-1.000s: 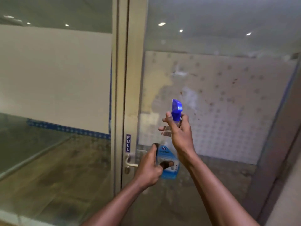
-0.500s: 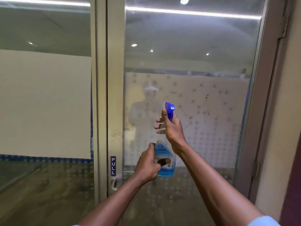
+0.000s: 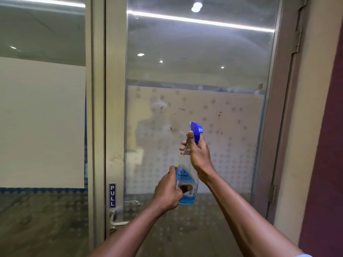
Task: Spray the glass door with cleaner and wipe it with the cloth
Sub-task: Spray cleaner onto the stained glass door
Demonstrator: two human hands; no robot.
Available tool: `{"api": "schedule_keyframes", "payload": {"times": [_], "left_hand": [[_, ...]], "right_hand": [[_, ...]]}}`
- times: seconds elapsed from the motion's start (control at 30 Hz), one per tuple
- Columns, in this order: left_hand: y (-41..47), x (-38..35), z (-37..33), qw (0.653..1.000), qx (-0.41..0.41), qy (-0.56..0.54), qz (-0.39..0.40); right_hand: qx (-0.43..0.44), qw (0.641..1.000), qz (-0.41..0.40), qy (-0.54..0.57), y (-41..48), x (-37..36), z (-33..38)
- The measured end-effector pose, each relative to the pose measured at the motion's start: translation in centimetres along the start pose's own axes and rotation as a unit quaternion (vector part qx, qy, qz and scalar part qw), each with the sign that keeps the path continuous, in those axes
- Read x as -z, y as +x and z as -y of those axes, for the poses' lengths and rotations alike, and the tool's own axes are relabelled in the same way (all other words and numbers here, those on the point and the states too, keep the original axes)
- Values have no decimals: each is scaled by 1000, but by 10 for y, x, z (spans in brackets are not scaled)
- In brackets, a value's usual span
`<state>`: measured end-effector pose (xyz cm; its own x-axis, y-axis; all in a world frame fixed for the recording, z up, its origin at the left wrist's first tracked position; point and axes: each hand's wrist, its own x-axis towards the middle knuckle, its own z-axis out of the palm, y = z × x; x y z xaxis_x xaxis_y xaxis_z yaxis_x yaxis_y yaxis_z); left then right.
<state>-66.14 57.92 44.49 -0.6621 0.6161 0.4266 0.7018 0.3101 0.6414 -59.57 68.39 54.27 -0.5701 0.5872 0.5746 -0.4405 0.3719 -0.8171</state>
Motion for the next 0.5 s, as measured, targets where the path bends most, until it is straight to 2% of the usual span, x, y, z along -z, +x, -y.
{"api": "schedule_keyframes", "payload": {"times": [0.3, 0.5], "left_hand": [[9, -27, -26, 999, -47, 13, 8], [13, -51, -56, 997, -64, 8, 37]], "right_hand": [[-9, 1000, -13, -7, 6, 46, 2], [-2, 998, -63, -24, 7, 85, 2]]}}
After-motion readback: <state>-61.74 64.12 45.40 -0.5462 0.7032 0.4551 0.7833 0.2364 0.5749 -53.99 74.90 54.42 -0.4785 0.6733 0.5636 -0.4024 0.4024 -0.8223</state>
